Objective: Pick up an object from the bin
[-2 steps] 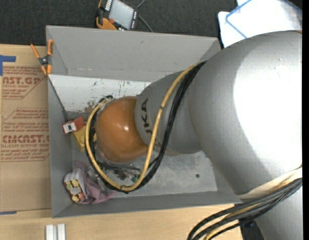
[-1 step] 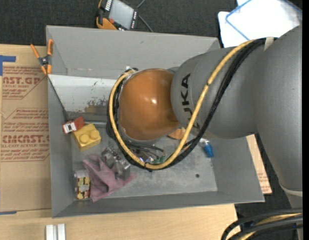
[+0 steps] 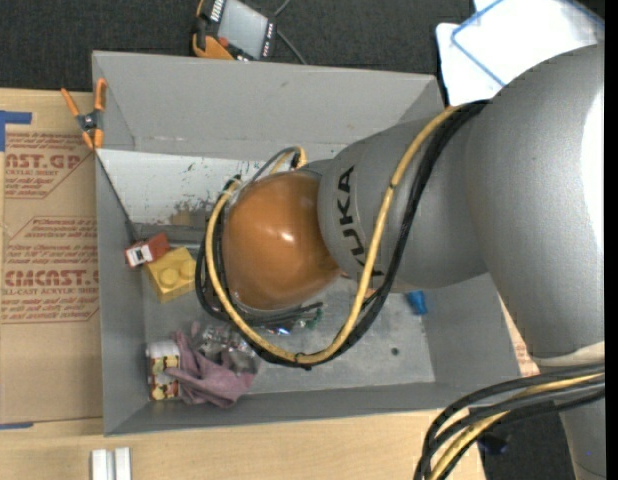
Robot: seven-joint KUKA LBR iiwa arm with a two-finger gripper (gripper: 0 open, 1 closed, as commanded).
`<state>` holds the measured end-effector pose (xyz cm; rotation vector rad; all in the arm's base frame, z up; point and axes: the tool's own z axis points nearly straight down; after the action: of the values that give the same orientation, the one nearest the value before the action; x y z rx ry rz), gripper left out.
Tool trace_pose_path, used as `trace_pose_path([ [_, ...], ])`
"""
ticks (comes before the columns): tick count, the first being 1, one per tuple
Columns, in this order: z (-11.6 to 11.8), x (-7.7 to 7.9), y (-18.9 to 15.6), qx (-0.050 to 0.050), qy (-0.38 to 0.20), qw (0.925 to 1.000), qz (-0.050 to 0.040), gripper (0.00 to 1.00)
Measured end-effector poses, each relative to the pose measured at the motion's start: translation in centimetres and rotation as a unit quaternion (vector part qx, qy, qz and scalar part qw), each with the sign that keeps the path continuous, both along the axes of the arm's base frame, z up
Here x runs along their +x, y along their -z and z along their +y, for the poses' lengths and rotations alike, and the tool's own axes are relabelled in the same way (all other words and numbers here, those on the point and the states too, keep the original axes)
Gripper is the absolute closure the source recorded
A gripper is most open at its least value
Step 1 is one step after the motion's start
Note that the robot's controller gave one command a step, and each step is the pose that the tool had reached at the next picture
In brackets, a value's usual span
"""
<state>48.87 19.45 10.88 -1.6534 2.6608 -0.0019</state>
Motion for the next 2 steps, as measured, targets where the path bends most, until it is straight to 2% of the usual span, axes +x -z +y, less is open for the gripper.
trace_pose_path([
  [1,-0.3,0.5,-6.0,0.003,0.072,0.9974,-0.0035,1.00],
  [2,-0.5,1.0,-1.6,0.002,0.087,0.9962,-0.0011,1.00],
])
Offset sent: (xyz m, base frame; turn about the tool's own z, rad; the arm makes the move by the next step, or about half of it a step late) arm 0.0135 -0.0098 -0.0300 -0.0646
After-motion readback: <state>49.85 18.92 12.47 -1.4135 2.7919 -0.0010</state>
